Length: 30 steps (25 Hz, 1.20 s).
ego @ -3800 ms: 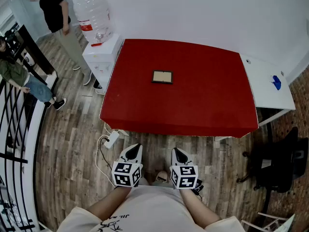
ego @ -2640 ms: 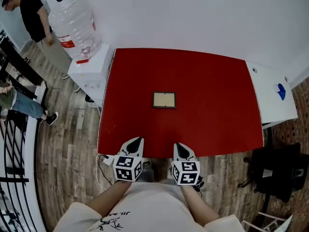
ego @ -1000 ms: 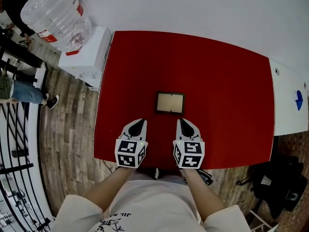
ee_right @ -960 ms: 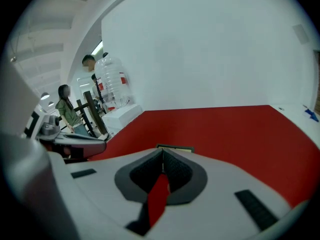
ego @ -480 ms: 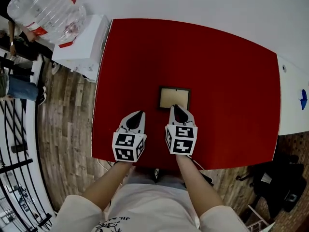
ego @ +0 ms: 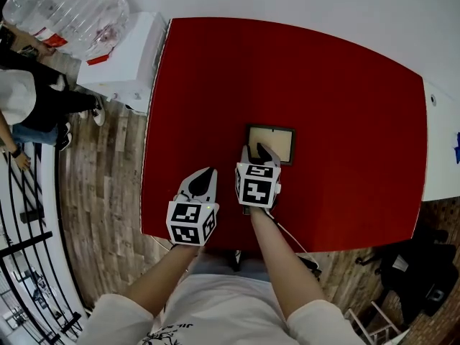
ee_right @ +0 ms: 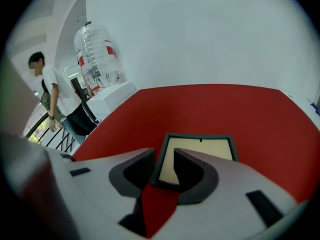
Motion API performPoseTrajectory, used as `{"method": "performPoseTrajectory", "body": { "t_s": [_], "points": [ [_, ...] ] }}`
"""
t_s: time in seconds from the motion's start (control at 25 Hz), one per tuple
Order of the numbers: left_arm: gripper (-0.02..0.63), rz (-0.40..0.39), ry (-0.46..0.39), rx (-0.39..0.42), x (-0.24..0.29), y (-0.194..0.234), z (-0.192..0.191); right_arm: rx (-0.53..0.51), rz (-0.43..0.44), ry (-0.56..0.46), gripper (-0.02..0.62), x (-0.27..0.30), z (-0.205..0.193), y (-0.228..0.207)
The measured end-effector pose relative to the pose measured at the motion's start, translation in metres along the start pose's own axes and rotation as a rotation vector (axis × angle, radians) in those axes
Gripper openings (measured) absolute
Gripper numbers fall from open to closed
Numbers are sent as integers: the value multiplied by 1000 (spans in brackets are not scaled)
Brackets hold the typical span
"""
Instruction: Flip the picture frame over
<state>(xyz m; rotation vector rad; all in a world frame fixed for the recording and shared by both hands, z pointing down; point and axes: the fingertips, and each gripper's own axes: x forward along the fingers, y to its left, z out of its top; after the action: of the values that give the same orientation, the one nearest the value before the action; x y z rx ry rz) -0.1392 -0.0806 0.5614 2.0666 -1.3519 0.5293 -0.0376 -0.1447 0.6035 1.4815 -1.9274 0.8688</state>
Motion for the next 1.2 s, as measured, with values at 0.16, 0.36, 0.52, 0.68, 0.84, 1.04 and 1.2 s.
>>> {"method": "performPoseTrajectory", "body": {
  "t_s": [0.16, 0.36, 0.52, 0.68, 0.84, 1.04, 1.2],
  "points": [
    [6, 4, 9, -6, 0, 7, -4, 9, -24, 38, 94, 14, -2, 7],
    [6, 6, 12, -13, 0, 13, -8, -20, -53, 110, 94, 27, -10, 14],
    [6, -1, 16, -27, 0, 13, -11, -40, -89, 137, 93, 29, -17, 11],
    [6, 8, 19, -32, -4, 20, -11, -32, -109, 123, 55, 30, -15, 14],
    [6, 10, 22, -27, -3, 21, -13, 4, -112, 122, 48, 30, -16, 13],
    [6, 11, 20, -28, -4, 22, -12, 67, -85, 96, 43, 24, -12, 14],
    [6, 10, 18, -25, -4, 21, -11, 131, -32, 68, 43, 12, -3, 16]
  ]
}}
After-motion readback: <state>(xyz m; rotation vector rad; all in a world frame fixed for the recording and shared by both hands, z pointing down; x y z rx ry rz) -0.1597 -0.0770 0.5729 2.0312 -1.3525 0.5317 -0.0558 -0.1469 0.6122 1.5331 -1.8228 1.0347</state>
